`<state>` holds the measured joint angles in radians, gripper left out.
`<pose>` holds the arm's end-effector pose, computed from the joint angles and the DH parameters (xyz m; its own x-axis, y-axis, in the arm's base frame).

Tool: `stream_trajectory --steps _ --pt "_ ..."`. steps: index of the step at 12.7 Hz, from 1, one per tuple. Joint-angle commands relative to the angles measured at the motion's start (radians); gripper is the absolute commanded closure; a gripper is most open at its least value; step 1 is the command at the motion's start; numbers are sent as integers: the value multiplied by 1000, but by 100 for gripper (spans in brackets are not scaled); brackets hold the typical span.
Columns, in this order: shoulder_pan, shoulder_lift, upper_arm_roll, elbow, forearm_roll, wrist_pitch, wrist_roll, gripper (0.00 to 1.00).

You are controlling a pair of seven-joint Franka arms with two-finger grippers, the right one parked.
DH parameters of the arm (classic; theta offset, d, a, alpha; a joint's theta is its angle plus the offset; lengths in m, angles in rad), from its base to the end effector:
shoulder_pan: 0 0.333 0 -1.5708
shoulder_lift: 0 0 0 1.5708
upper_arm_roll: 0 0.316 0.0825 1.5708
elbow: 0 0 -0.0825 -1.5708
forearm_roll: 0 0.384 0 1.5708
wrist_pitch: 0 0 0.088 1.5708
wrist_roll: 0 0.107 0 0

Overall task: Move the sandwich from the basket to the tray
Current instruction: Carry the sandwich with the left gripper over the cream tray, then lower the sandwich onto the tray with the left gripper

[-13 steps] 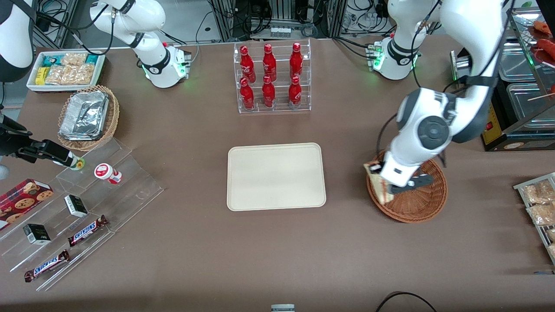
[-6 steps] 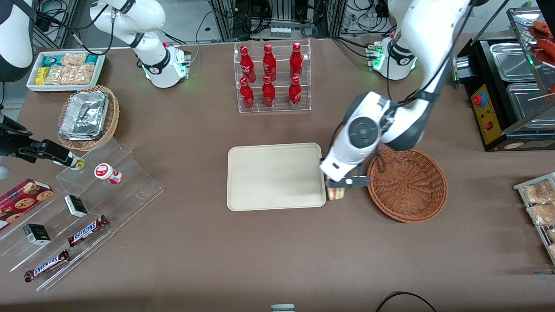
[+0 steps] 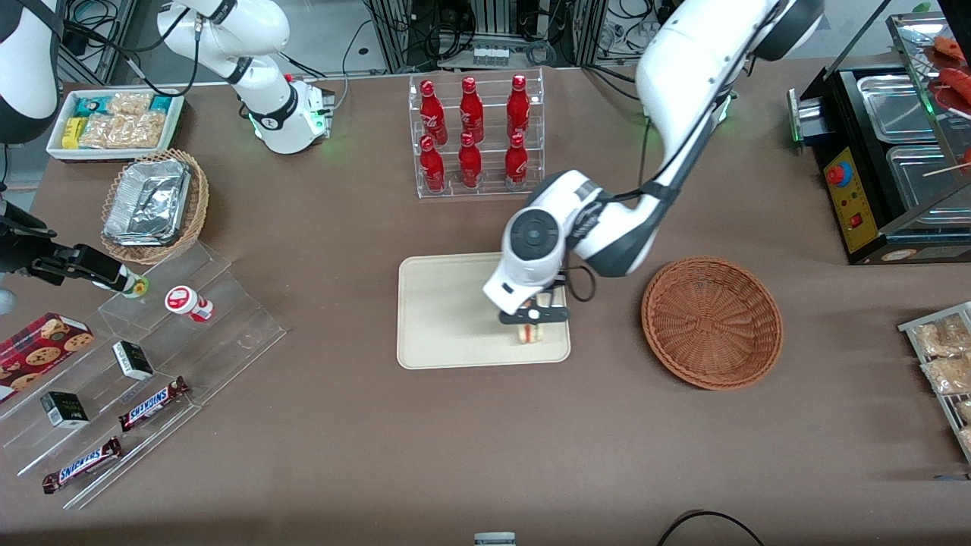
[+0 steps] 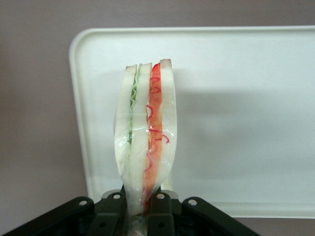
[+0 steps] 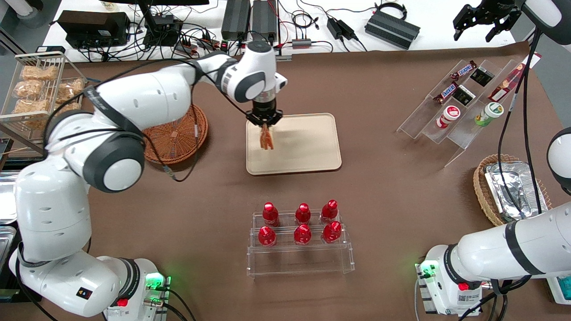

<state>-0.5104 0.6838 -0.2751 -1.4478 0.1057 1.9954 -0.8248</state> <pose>0.5274 -0.4701 0.2866 0.9900 0.0412 -0.1346 0.0381 -0.9990 -0.0254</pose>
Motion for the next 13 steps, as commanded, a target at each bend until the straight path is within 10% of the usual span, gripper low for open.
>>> stream_trajectory --steps 1,13 --pt "-66 78 13 131 23 -40 -88 100" --pt "-138 148 16 187 60 -26 -206 100"
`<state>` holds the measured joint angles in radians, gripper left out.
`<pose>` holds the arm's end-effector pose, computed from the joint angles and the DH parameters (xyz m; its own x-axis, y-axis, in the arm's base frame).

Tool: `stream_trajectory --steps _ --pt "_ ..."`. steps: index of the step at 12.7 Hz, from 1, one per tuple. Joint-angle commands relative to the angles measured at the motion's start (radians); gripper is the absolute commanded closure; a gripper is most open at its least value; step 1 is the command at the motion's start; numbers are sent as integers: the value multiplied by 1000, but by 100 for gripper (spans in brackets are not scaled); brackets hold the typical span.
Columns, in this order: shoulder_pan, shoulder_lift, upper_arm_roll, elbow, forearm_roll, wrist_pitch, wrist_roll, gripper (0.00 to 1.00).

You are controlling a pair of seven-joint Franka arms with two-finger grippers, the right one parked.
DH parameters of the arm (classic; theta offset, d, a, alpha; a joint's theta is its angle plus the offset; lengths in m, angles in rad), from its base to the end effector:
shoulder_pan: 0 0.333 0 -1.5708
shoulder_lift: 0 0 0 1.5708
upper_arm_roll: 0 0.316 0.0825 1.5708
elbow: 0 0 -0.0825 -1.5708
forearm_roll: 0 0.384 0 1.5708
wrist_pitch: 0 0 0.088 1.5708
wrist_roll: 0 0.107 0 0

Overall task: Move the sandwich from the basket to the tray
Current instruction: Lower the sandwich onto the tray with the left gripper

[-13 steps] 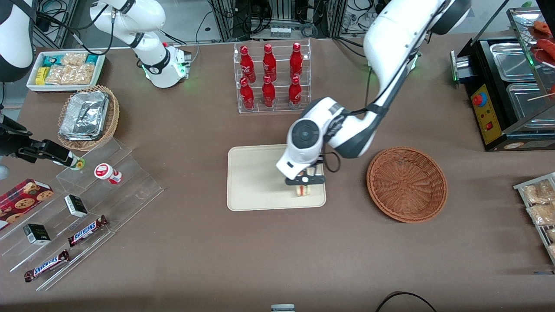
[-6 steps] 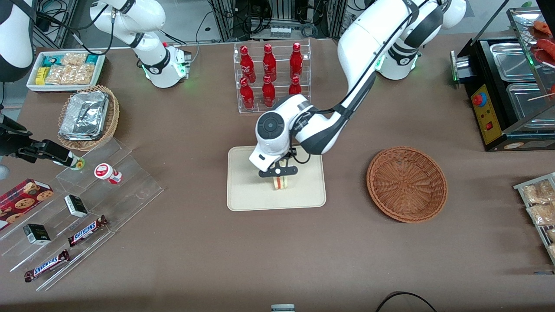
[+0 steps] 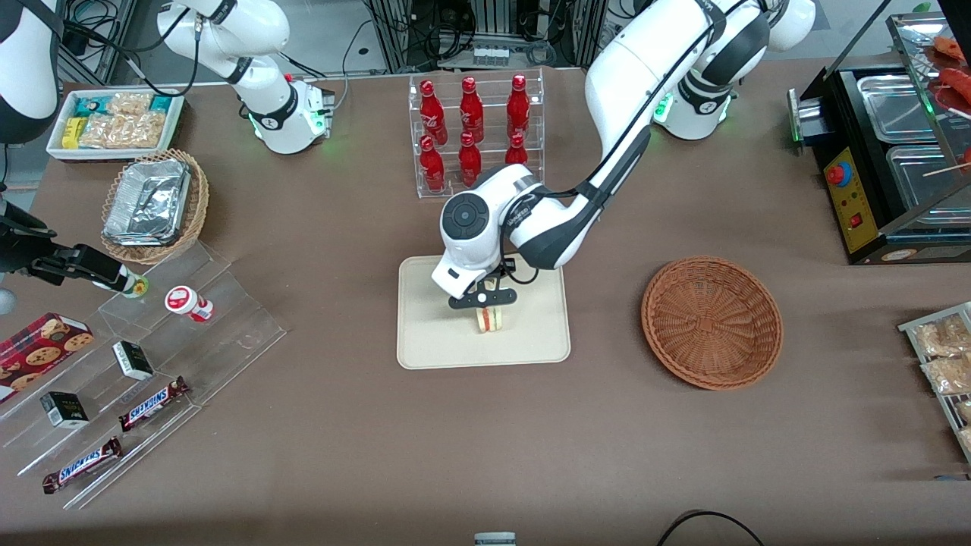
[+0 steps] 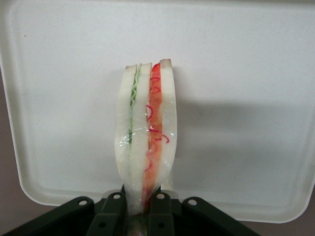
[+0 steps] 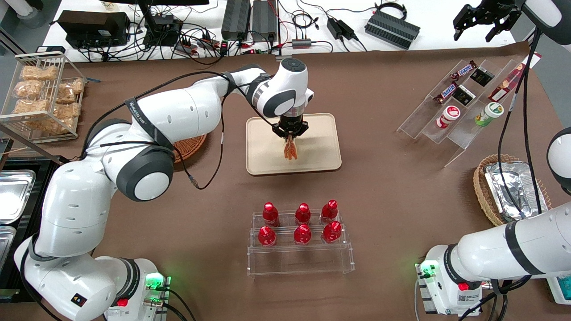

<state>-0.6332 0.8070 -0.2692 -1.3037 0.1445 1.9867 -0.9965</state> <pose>0.4956 -0.5400 0.2619 0.9889 0.1011 -0.1088 0.0969 -0.9943 -0.0438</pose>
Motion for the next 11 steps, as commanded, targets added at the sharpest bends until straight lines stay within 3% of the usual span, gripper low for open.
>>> stream_trajectory --steps 1,8,9,10,11 --pt "-16 29 10 44 21 -9 -39 100" --pt "-16 52 10 44 21 32 -83 100" --pt "-16 52 11 44 21 32 -83 65" --pt "-16 50 10 44 21 32 -83 20" --pt "-16 49 11 44 23 32 -83 0"
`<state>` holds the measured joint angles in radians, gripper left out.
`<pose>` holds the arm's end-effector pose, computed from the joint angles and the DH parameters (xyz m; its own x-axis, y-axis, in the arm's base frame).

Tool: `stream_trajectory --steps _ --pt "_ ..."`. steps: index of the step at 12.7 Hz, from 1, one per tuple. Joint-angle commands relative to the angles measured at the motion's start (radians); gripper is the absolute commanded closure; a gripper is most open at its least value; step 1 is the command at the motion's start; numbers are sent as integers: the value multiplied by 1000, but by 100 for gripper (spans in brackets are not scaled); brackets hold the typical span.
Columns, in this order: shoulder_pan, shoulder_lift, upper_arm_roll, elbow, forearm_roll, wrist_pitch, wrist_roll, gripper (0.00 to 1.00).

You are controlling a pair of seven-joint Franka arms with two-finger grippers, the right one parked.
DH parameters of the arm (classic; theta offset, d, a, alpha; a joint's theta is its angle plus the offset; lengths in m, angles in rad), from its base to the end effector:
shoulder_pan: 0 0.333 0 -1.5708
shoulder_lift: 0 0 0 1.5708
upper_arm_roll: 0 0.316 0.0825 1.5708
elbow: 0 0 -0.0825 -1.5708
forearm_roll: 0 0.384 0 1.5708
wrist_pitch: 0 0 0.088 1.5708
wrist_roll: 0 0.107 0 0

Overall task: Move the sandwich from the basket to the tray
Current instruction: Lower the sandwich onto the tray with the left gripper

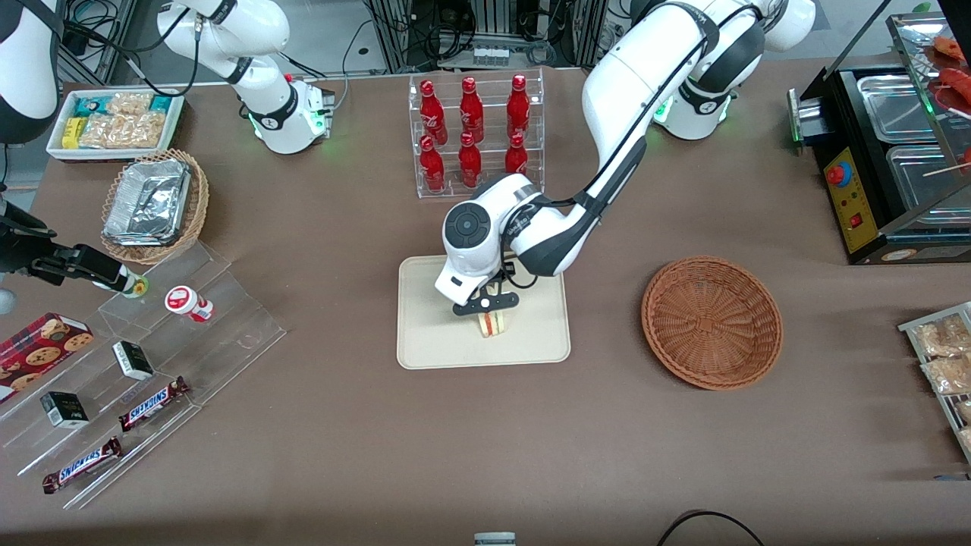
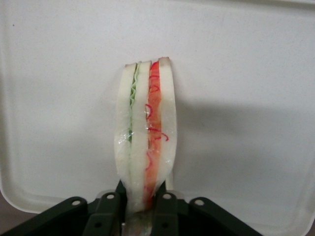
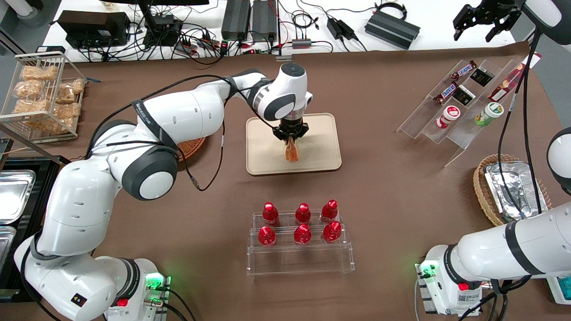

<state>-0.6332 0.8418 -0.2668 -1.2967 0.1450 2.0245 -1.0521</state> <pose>0.4988 -0.5414 0.2426 0.9813 0.1603 -0.1064 0.1571 -0.9869 -0.0376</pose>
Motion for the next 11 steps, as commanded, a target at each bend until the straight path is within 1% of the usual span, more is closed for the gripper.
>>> stream_trajectory --steps 1,3,6,9,11 --pt "-16 11 9 42 22 -10 -28 0" --pt "-11 -1 8 57 19 -29 -38 0" --pt "-6 -29 8 115 19 -133 -23 0" --pt "-5 -69 8 131 19 -193 44 0" --pt "32 -96 3 132 15 -220 84 0"
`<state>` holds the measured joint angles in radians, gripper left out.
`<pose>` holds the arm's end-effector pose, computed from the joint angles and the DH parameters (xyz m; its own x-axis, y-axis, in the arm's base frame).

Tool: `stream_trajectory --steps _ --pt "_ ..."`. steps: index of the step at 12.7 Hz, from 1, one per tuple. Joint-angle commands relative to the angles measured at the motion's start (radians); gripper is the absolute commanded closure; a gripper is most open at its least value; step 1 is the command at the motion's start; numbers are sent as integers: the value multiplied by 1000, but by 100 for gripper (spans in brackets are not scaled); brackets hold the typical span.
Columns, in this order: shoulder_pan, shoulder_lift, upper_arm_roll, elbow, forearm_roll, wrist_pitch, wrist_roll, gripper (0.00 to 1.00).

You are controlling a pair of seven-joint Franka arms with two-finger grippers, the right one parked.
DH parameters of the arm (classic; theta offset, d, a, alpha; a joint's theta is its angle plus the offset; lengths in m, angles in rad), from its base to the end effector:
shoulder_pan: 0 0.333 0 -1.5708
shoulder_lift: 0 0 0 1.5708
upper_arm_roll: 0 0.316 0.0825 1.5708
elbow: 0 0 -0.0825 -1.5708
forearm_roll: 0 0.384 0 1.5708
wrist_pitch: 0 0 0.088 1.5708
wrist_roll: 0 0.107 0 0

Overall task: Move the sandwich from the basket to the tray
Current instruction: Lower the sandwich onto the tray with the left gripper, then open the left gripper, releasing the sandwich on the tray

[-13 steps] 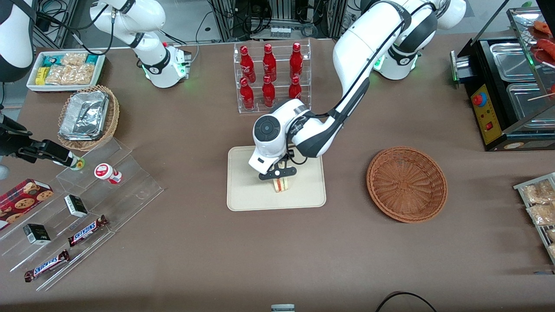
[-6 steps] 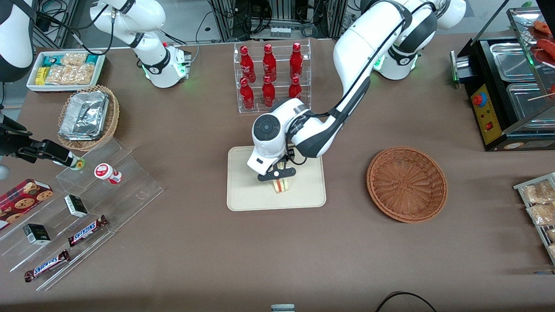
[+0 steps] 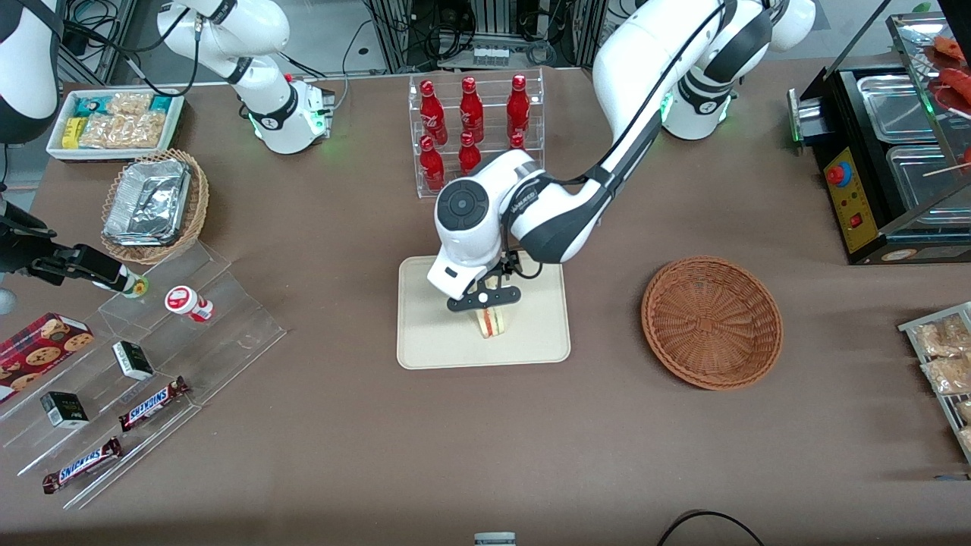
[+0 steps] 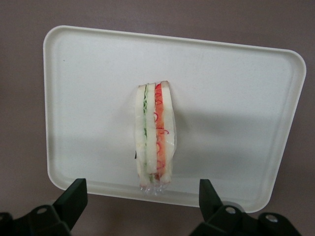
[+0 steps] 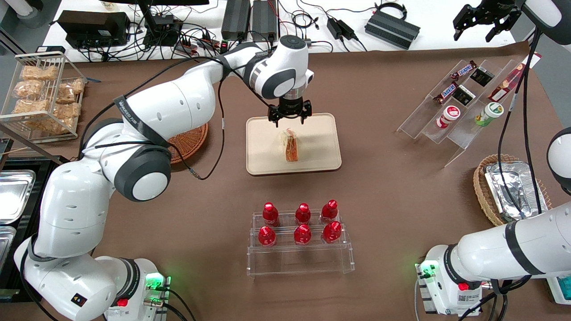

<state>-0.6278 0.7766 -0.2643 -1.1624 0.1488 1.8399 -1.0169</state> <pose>0.5187 -0.5358 0.3359 0.9862 0.1464 -0.0773 0.1435 -0.9888 -0.0410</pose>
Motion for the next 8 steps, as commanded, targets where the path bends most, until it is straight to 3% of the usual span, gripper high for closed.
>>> stream_trajectory --steps 1,6,8 --pt "34 -48 2 -2 6 -57 120 0" --pt "175 -160 2 -14 -8 -166 239 0" --pt "238 -228 -4 -95 -21 -185 357 0"
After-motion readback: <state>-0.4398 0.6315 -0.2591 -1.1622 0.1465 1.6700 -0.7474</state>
